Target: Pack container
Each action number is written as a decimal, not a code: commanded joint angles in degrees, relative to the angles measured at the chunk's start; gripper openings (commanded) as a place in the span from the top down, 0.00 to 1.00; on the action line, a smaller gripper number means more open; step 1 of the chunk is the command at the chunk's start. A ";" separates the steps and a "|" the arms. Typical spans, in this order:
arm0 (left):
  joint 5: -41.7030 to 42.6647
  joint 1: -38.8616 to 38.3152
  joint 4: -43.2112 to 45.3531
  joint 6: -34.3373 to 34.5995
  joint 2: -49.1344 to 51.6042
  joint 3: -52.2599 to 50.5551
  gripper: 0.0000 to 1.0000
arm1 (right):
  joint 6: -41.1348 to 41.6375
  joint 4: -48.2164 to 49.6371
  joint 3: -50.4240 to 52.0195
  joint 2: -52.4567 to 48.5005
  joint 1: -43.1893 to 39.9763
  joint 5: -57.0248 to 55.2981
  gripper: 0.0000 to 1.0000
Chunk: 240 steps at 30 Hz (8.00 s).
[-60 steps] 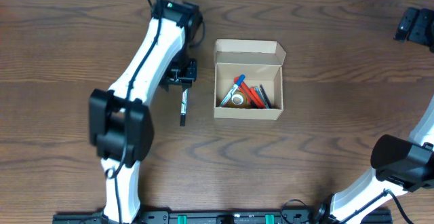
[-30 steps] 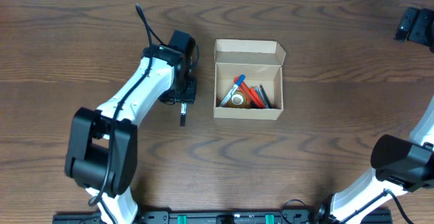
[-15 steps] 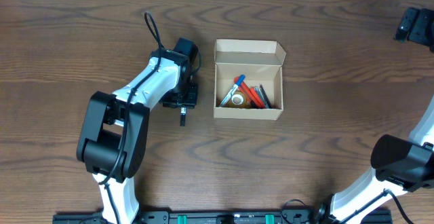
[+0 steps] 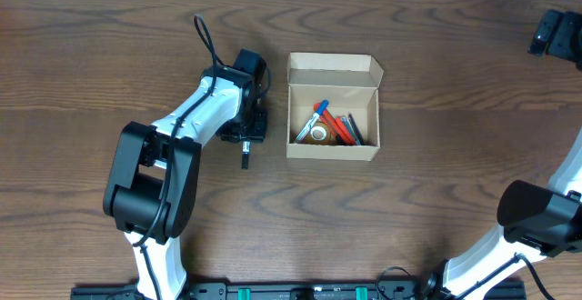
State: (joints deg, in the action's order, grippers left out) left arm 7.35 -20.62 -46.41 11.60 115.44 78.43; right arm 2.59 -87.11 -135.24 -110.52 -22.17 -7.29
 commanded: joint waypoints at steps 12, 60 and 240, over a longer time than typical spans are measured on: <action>0.22 0.42 1.05 0.00 1.46 -3.37 0.55 | 0.79 0.11 0.11 0.24 -0.13 -0.15 0.01; 9.64 -7.13 -23.80 -22.71 1.44 46.07 0.94 | 0.79 0.11 0.11 0.24 -0.13 -0.15 0.01; 21.29 16.70 -31.39 -5.55 23.34 52.09 0.94 | 9.64 13.25 11.26 -19.43 0.90 32.30 0.99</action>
State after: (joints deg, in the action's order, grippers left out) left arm 25.41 -3.97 -77.78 5.17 138.45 131.94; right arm 11.53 -74.56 -124.75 -128.64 -22.11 17.56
